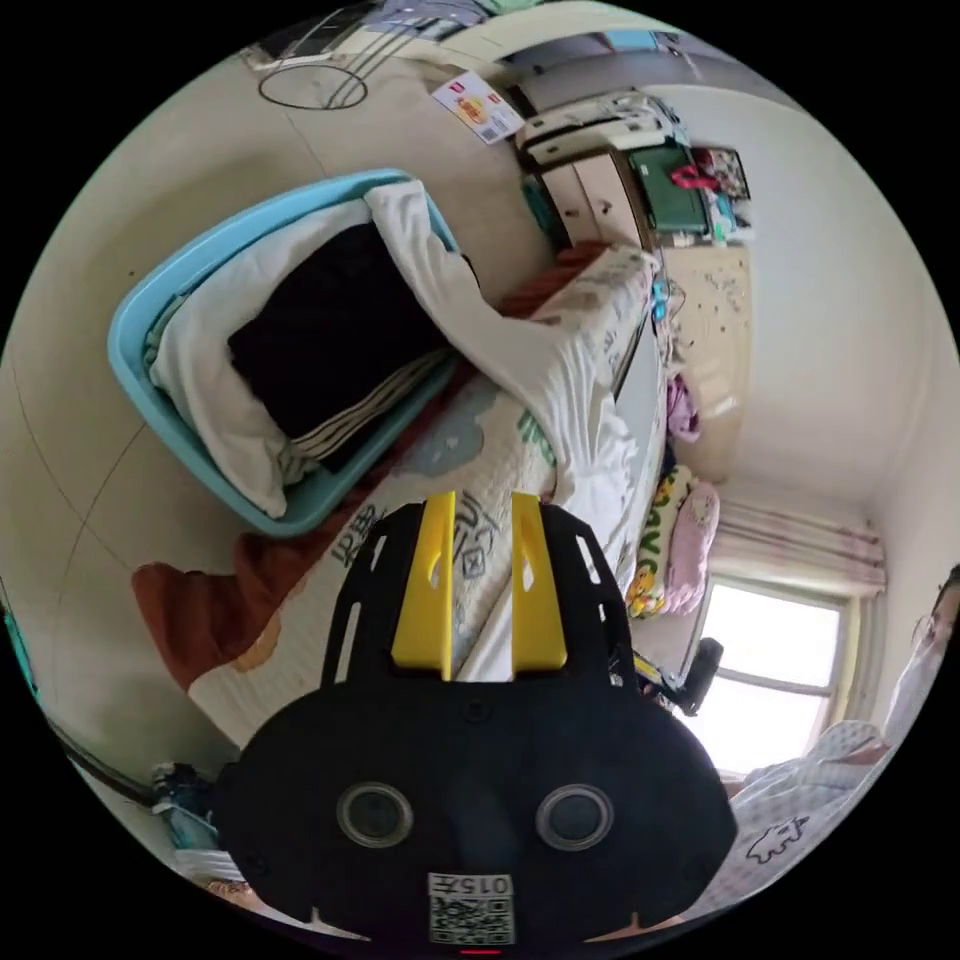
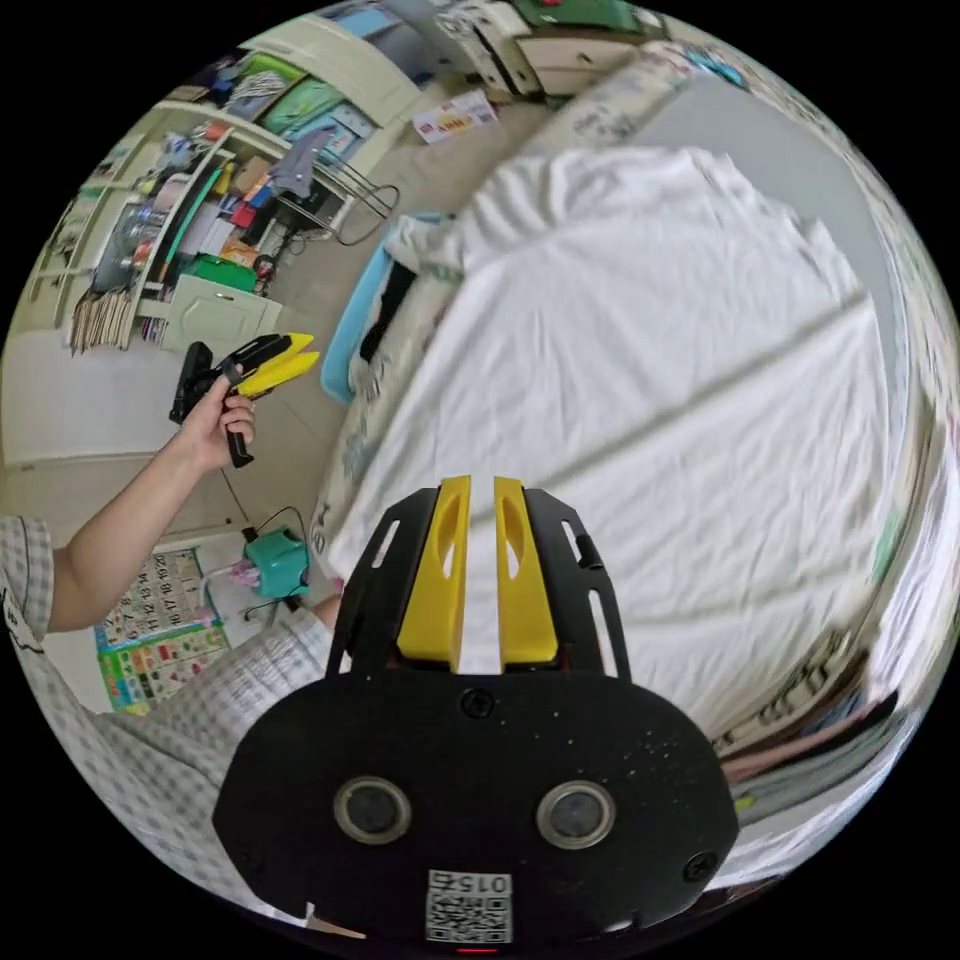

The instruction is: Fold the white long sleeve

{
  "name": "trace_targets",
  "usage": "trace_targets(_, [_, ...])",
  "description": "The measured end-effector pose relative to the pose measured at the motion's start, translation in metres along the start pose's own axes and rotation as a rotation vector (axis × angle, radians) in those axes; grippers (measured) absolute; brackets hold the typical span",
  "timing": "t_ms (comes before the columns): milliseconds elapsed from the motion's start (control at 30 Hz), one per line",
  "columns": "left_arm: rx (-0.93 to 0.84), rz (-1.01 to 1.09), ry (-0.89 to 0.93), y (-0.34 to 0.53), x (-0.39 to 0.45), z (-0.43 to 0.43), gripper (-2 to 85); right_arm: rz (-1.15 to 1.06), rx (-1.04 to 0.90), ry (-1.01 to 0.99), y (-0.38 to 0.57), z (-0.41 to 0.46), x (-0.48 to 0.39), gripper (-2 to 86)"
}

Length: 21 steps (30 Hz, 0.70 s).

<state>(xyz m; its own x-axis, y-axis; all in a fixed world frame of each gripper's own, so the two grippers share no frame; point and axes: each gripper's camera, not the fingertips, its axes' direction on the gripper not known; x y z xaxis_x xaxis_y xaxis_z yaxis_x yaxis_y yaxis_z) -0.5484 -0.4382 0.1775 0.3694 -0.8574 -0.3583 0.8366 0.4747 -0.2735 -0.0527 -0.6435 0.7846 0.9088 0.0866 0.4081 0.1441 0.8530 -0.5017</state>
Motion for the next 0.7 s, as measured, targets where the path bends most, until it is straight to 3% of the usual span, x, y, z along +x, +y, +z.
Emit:
trace_targets(233, [0.264, -0.278, 0.258, -0.111, -0.056, 0.028, 10.7, -0.03, 0.118, 0.076, -0.127, 0.044, -0.021, 5.5])
trace_targets(367, [0.304, -0.257, 0.179, -0.167, -0.069, 0.04, 11.7, 0.015, -0.001, 0.211, -0.157, 0.096, -0.027, 2.6])
trace_targets(467, [0.333, -0.243, 0.109, -0.195, -0.077, 0.042, 12.6, -0.002, 0.017, 0.28, -0.16, 0.108, -0.038, 0.8])
trace_targets(700, [0.251, -0.223, 0.099, -0.24, -0.087, 0.062, 11.0, 0.035, -0.028, 0.273, -0.179, 0.111, -0.044, -0.4])
